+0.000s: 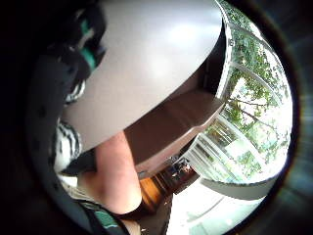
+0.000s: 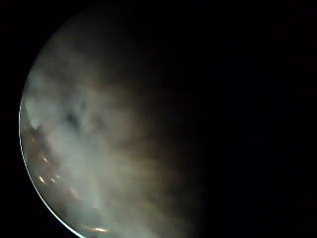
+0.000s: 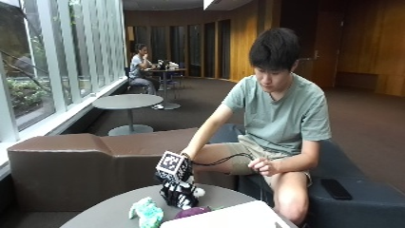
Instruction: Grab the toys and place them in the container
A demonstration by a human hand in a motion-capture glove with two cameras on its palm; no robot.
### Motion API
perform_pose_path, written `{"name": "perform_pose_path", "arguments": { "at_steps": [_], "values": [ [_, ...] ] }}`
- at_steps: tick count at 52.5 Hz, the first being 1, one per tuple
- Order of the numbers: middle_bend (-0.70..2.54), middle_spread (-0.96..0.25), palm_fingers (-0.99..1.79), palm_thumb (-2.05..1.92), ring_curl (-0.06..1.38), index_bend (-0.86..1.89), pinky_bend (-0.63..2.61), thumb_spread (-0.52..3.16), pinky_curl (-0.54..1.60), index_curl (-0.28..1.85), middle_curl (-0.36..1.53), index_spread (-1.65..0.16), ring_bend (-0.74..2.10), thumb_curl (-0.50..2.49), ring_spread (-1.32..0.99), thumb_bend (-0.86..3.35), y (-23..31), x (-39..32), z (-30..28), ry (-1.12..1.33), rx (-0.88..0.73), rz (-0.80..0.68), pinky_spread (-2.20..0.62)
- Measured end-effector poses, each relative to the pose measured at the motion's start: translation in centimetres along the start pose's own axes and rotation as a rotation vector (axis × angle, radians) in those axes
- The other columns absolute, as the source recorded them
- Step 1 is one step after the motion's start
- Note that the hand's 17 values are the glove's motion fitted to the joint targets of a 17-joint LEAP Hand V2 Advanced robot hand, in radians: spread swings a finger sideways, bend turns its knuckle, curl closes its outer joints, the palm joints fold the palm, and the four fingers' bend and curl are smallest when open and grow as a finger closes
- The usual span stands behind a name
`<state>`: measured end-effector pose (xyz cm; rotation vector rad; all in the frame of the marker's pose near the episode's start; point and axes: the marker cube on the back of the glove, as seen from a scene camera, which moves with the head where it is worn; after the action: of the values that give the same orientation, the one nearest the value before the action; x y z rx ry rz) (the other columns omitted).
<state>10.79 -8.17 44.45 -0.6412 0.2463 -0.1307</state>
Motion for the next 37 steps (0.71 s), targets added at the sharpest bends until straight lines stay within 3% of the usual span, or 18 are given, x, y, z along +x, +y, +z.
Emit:
{"name": "perform_pose_path", "arguments": {
  "at_steps": [12,25,37],
  "values": [
    [0.41,-0.18,0.85,0.45,0.41,0.16,1.04,1.23,0.37,0.09,0.3,-0.24,0.97,0.44,-0.27,0.14,0.0,0.3,1.7,0.016,0.098,0.003,-0.29],
    [0.69,-0.26,1.18,0.59,0.49,0.25,1.02,0.88,0.42,0.13,0.45,-0.29,1.04,0.58,-0.35,0.1,0.1,-0.4,-1.8,-0.037,-0.029,0.061,-0.35],
    [0.87,-0.25,1.18,0.6,0.53,0.44,1.01,0.73,0.44,0.21,0.57,-0.32,1.15,0.66,-0.35,0.03,3.4,-0.3,-7.1,-0.062,0.022,0.027,-0.36]
  ]
}}
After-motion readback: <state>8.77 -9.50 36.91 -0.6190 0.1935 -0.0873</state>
